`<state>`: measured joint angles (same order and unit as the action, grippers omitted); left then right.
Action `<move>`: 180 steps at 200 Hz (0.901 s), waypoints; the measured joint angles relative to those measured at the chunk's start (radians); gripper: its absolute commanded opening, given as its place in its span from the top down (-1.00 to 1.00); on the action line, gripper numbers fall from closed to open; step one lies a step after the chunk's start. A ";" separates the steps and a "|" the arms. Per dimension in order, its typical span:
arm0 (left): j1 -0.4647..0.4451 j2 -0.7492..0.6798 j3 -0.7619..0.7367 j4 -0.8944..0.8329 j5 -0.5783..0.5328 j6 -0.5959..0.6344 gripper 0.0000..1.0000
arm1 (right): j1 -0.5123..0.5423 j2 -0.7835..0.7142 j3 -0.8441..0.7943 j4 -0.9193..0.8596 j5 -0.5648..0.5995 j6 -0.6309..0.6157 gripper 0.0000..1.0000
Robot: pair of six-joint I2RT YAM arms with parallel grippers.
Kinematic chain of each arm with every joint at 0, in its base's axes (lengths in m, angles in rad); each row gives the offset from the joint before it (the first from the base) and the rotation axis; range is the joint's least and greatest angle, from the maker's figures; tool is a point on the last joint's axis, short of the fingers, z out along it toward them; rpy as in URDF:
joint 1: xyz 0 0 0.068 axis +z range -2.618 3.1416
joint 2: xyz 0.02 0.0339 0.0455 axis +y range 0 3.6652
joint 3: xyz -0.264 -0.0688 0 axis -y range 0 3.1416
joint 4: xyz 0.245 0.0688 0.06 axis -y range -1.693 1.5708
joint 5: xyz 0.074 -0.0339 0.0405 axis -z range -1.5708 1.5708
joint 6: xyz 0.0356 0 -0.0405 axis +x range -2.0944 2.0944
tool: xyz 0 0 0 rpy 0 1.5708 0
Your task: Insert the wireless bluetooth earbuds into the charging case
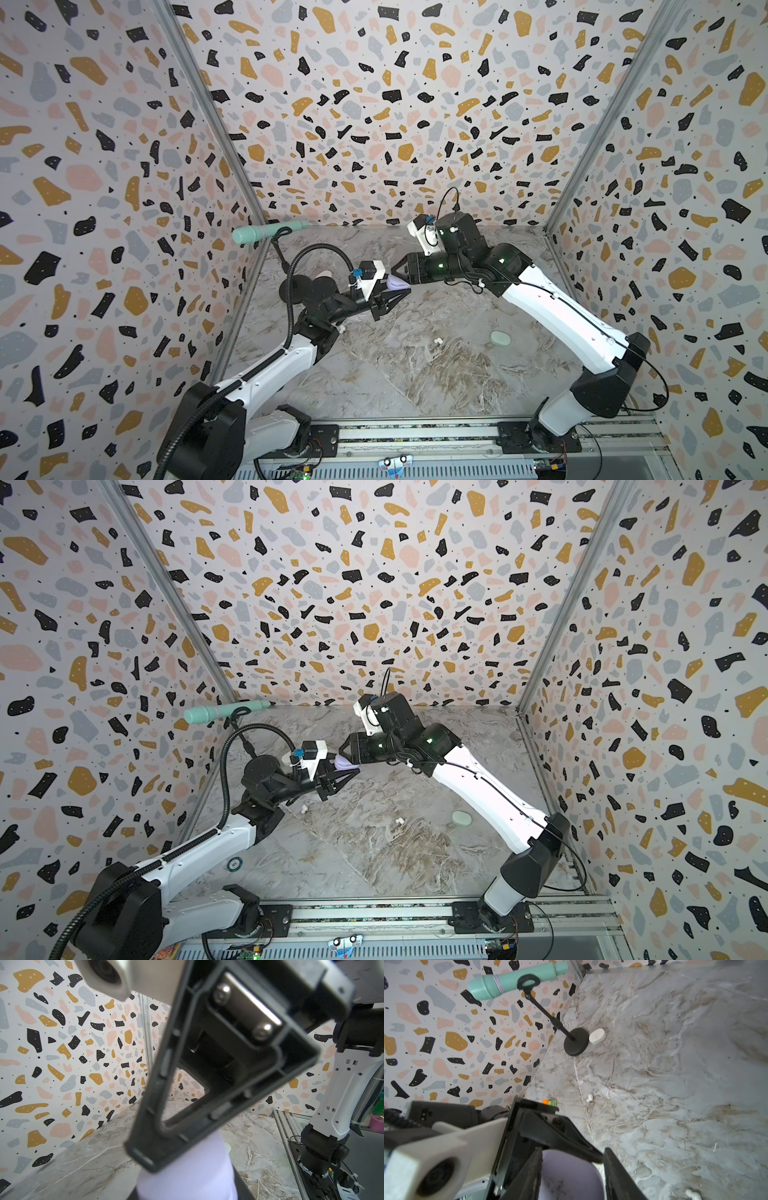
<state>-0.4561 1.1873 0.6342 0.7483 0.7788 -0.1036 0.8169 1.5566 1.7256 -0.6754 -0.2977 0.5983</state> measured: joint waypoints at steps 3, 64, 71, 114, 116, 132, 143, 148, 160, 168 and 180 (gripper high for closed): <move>0.000 0.000 0.000 -0.003 0.000 0.000 0.42 | 0.001 -0.008 -0.010 0.001 0.001 0.003 0.03; -0.005 0.000 0.000 -0.015 -0.004 0.004 0.42 | 0.013 -0.069 -0.080 -0.008 0.034 0.040 -0.36; -0.005 0.000 0.000 -0.016 -0.004 0.005 0.42 | 0.013 -0.066 -0.074 -0.013 0.039 0.039 -0.41; -0.005 -0.011 0.000 -0.023 -0.004 0.011 0.42 | 0.026 -0.012 -0.013 -0.016 0.041 0.024 -0.54; -0.005 -0.012 0.000 -0.023 -0.004 0.011 0.42 | 0.026 -0.010 -0.010 -0.016 0.041 0.023 -0.54; -0.005 -0.015 0.000 -0.023 -0.004 0.013 0.42 | 0.037 0.017 0.018 -0.021 0.040 0.019 -0.54; -0.005 -0.015 0.000 -0.025 -0.004 0.014 0.42 | 0.042 0.029 0.030 -0.026 0.041 0.016 -0.53; -0.005 -0.015 0.000 -0.027 -0.004 0.014 0.42 | 0.045 0.034 0.034 -0.029 0.041 0.013 -0.53; -0.005 -0.015 0.000 -0.031 -0.004 0.014 0.42 | 0.049 0.040 0.037 -0.037 0.041 0.008 -0.50; -0.005 -0.015 0.000 -0.032 -0.005 0.015 0.42 | 0.051 0.040 0.039 -0.045 0.041 0.006 -0.48; -0.005 -0.015 0.000 -0.033 -0.006 0.014 0.42 | 0.053 0.041 0.043 -0.059 0.042 0.002 -0.43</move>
<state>-0.4606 1.1721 0.6346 0.7155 0.7723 -0.0891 0.8700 1.5978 1.7687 -0.7345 -0.2562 0.5999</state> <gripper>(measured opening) 0.427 0.735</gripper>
